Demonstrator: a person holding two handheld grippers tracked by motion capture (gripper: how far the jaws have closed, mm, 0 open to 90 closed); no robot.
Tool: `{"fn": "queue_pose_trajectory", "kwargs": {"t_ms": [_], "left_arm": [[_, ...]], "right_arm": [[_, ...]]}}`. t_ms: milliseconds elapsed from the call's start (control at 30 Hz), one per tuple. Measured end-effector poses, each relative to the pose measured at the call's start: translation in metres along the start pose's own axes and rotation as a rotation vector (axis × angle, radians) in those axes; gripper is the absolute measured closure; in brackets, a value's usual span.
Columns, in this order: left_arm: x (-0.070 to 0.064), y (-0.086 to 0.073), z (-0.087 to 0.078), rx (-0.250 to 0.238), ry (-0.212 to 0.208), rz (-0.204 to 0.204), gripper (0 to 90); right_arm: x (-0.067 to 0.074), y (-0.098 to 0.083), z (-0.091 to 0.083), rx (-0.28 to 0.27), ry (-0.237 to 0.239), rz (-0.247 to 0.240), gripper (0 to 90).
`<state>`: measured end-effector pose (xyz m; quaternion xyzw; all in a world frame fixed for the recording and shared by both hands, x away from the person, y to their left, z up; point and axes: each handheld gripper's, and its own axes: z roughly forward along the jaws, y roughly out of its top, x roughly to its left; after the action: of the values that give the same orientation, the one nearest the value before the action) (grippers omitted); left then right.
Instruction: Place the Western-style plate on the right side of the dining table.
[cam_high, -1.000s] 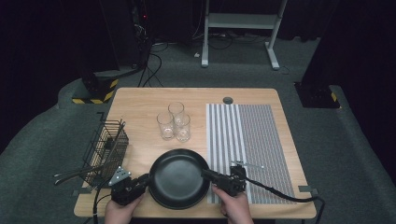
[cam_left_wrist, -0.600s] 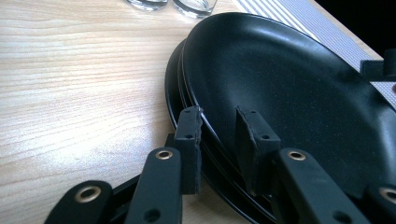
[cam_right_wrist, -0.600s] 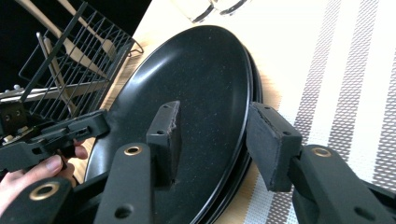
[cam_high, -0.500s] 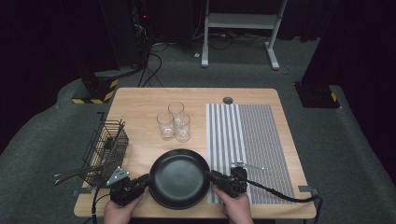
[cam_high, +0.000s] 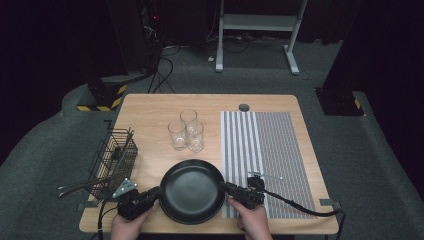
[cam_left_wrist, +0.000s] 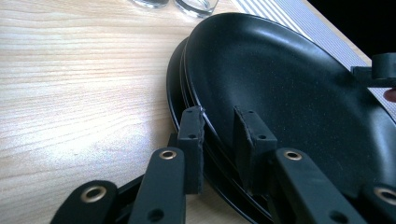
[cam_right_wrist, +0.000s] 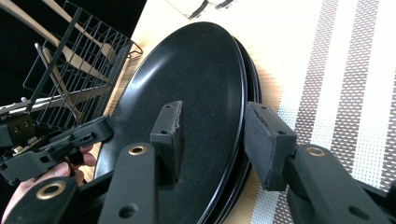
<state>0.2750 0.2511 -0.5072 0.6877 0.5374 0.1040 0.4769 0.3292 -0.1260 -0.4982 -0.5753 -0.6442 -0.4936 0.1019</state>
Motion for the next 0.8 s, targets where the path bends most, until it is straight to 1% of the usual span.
{"fn": "queue_pose_trajectory", "kwargs": {"t_ms": [167, 267, 400, 567, 633, 667, 733, 800], "left_arm": [[-0.0016, 0.0002, -0.0001, -0.002, 0.013, 0.011, 74.6], [-0.0008, 0.0002, 0.0, -0.007, 0.012, 0.004, 75.5], [-0.0007, 0.0003, 0.0, -0.007, 0.013, 0.006, 76.0], [-0.0045, 0.0008, -0.0001, -0.014, 0.031, 0.033, 76.7], [-0.0058, 0.0008, 0.0009, -0.019, 0.016, 0.038, 78.2], [-0.007, 0.0007, 0.0014, -0.018, 0.019, 0.046, 78.3], [-0.0082, 0.0009, 0.0032, -0.023, 0.026, 0.05, 78.4], [-0.0085, 0.0013, 0.0044, -0.024, 0.026, 0.052, 78.3]], "right_arm": [[0.0011, 0.0005, -0.0016, -0.007, 0.006, 0.002, 58.3], [0.0016, 0.001, -0.0026, -0.012, 0.013, 0.002, 58.4], [0.0018, 0.0006, -0.0029, -0.015, 0.015, 0.0, 58.4], [0.0012, 0.0, -0.0031, -0.013, 0.009, -0.01, 58.4], [0.0002, -0.0008, -0.0035, -0.01, -0.008, -0.006, 58.3], [-0.0019, -0.0011, -0.0041, -0.015, -0.012, -0.002, 58.7], [-0.0053, -0.001, -0.0063, -0.021, 0.008, 0.012, 59.6], [-0.005, -0.0008, -0.0075, -0.023, 0.007, 0.01, 59.4]]}}
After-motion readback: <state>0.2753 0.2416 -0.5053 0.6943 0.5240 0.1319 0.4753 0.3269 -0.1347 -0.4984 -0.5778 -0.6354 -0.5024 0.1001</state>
